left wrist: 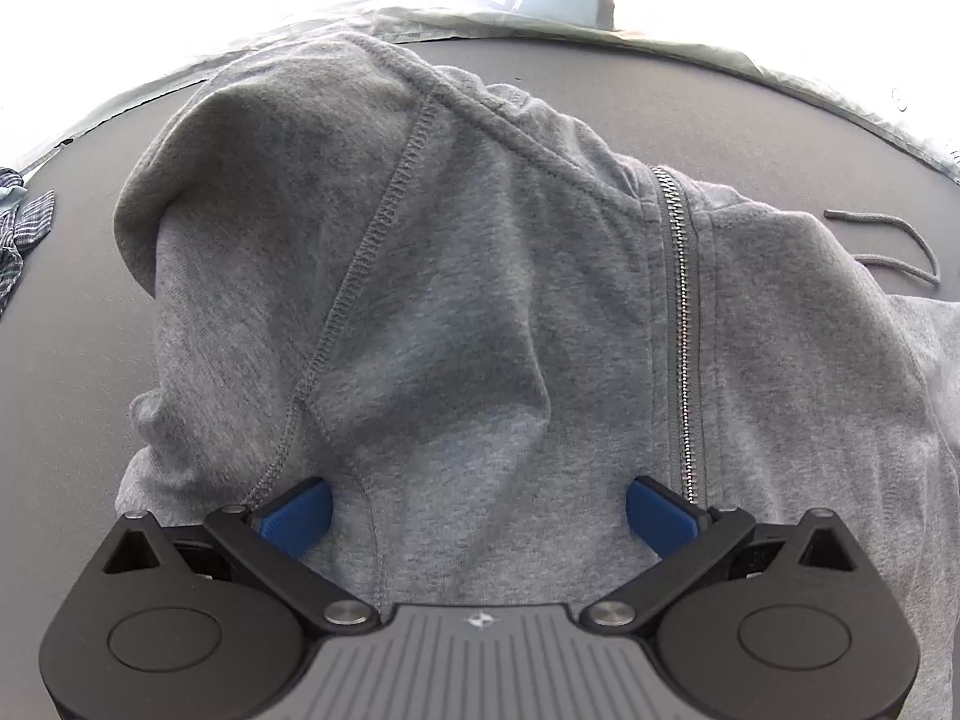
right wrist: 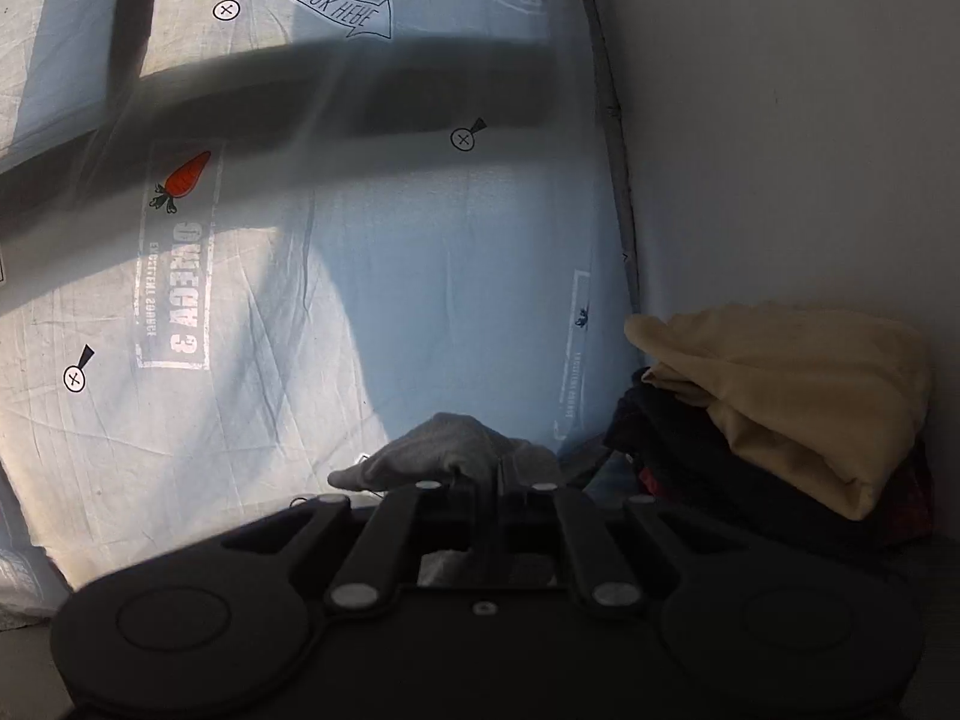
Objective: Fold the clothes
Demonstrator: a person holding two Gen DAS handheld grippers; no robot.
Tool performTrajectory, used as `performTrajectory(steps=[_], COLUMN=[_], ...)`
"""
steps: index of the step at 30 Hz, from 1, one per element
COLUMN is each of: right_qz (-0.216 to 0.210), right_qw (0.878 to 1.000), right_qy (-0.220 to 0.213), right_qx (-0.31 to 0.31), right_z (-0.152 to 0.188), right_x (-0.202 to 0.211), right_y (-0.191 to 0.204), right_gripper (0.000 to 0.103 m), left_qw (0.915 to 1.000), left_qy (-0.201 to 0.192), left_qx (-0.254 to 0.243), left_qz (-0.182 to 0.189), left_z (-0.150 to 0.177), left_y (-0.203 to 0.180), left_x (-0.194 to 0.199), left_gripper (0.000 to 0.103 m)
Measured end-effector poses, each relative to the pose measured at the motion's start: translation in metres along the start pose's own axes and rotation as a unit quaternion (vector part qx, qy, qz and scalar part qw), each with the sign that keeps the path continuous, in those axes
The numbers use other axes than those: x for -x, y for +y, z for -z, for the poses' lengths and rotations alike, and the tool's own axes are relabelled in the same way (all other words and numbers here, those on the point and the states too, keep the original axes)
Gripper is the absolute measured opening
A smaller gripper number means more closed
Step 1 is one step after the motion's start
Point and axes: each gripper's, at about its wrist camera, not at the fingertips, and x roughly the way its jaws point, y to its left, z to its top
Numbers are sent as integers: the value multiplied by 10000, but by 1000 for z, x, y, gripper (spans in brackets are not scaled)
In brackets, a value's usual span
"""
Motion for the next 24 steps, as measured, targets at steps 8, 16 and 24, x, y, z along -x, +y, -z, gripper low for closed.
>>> performTrajectory(steps=[8, 16, 24], right_qz=[1180, 1075, 762], right_qw=[9715, 9727, 9332], right_qy=[2044, 1801, 1803], right_qx=[-215, 998, 3013], right_z=[133, 137, 141], right_x=[2, -12, -47], right_y=[-85, -64, -27], right_gripper=[31, 46, 18], left_qw=[10000, 10000, 9999], left_qy=[-26, 7, -37], left_qx=[-6, 22, 50], left_qz=[-10, -51, -81], left_z=[3, 1, -10], left_y=[4, 7, -4], left_x=[5, 6, -1], left_gripper=[103, 103, 103])
